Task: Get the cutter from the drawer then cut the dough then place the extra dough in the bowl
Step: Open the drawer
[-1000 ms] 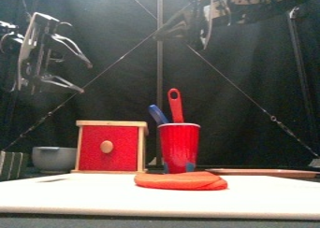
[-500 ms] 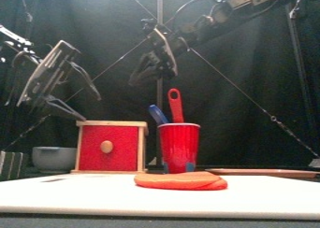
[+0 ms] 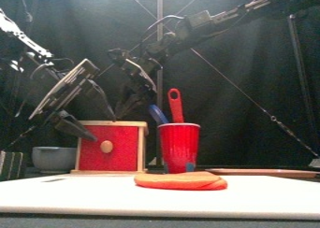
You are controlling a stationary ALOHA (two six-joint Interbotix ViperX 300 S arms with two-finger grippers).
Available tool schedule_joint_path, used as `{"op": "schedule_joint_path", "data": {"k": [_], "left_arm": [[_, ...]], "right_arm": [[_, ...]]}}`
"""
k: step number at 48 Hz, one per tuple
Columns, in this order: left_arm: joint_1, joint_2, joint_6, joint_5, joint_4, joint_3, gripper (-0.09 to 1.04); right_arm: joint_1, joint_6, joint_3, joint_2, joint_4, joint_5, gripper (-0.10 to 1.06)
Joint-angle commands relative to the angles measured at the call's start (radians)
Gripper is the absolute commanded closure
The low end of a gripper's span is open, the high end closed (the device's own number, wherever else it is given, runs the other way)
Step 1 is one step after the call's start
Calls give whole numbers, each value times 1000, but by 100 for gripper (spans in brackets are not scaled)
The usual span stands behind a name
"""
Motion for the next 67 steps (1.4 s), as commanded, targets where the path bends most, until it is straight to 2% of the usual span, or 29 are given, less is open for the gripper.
{"op": "schedule_joint_path", "data": {"k": [1,30,36,50,67], "left_arm": [[11,25,-12,-9,-5,-32,6],[66,120,-23,-9,-17,-64,7],[67,126,-23,-6,-17,-71,11],[60,124,-25,-2,-20,-75,32],[-28,126,-25,-15,-81,-74,35]], "right_arm": [[-6,-2,-55,-11,-9,40,93],[-2,-8,-61,11,-11,72,93],[-2,-6,-60,11,-9,74,93],[-2,-6,-55,11,-11,74,93],[-2,-2,-60,11,-9,69,93]]}}
